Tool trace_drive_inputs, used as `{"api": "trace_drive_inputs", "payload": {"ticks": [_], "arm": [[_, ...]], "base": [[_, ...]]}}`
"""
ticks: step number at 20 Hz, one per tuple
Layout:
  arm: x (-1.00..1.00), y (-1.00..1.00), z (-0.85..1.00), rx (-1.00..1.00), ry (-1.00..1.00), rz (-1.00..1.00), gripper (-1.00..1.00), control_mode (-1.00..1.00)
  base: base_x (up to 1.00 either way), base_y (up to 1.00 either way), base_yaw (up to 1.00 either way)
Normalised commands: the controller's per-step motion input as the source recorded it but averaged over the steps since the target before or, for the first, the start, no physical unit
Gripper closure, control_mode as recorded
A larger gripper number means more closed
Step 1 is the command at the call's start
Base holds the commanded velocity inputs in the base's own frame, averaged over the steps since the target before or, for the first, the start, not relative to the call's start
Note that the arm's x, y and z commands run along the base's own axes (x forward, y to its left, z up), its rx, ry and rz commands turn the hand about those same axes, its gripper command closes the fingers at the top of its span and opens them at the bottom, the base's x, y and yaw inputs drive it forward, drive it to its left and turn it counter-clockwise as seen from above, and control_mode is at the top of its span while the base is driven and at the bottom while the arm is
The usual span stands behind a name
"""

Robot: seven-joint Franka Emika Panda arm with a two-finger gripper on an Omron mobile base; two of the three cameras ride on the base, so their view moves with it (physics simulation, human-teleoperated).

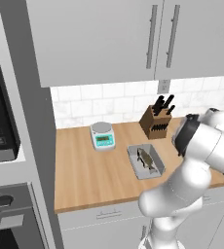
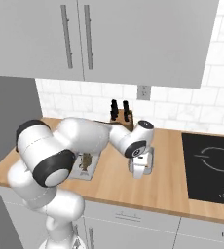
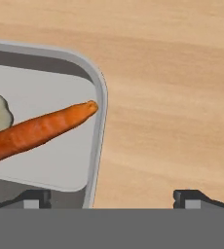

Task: Take the meat container that has the fish and place it on the second highest rack of the freezer. Then take the vegetable container that has the garlic and carrot and place it on the highest rack of the freezer.

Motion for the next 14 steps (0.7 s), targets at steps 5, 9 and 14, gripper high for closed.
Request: {"api": "trace_drive_inputs", "payload": {"ticks": [5,9,14], "arm": [[0.23,-0.05,-0.19,0.02,0.0,0.0,-1.0,-1.0],[0.18,-0.01,-0.12,0.01,0.0,0.0,-1.0,-1.0],[0.0,0.0,0.04,0.0,0.0,0.0,1.0,-1.0]], "base": [[0.0,0.0,0.0],[0.0,0.0,0.0],[0.0,0.0,0.0]]}}
